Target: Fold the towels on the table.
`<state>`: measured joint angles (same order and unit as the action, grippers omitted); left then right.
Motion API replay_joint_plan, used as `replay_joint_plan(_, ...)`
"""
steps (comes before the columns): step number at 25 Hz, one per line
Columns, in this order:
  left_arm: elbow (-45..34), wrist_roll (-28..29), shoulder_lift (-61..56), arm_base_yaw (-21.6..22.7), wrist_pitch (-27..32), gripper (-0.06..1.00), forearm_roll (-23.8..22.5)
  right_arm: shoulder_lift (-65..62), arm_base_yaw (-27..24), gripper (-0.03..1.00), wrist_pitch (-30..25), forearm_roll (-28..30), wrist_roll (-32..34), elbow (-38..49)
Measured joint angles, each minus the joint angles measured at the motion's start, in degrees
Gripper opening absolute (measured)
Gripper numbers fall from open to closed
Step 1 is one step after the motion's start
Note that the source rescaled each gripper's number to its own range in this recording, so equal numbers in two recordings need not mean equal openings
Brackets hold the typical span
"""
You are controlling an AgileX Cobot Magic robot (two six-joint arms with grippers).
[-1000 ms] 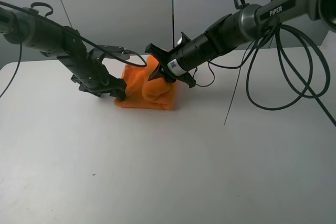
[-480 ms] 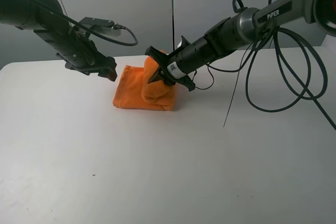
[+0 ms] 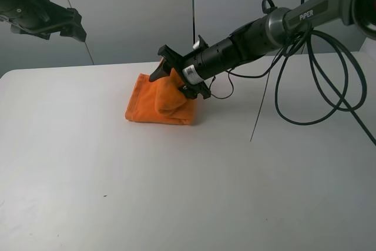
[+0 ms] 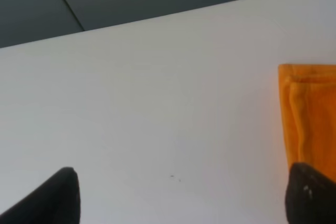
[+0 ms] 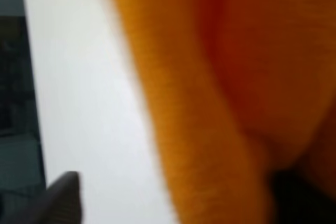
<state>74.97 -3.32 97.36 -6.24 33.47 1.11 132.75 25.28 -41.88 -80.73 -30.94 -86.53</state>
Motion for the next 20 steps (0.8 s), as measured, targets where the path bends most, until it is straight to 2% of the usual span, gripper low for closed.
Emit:
replay_joint_plan(1, 0.0, 0.04, -0.64, 0.44, 0.57, 1.0, 0.0, -0.42, 0.25, 0.93, -0.21, -0.93, -0.48, 0.0)
replay_joint_plan(4, 0.79, 0.14, -1.18, 0.97, 2.34, 1.0, 0.0, -1.49, 1.28, 0.99, -0.67, -2.44, -1.27, 0.0)
replay_joint_plan(12, 2.31, 0.14, -1.3, 1.06, 3.76, 1.0, 0.0, -3.53, 6.69, 1.0, -1.36, -3.84, -1.27, 0.0)
replay_joint_plan(18, 2.31, 0.14, -1.3, 1.06, 5.39, 1.0, 0.0, -5.86, 6.93, 1.0, -1.61, -3.49, -2.06, 0.0)
replay_joint_plan(20, 2.31, 0.14, -1.41, 1.06, 6.42, 1.0, 0.0, -7.6, 6.82, 1.0, -1.61, -1.3, -2.06, 0.0)
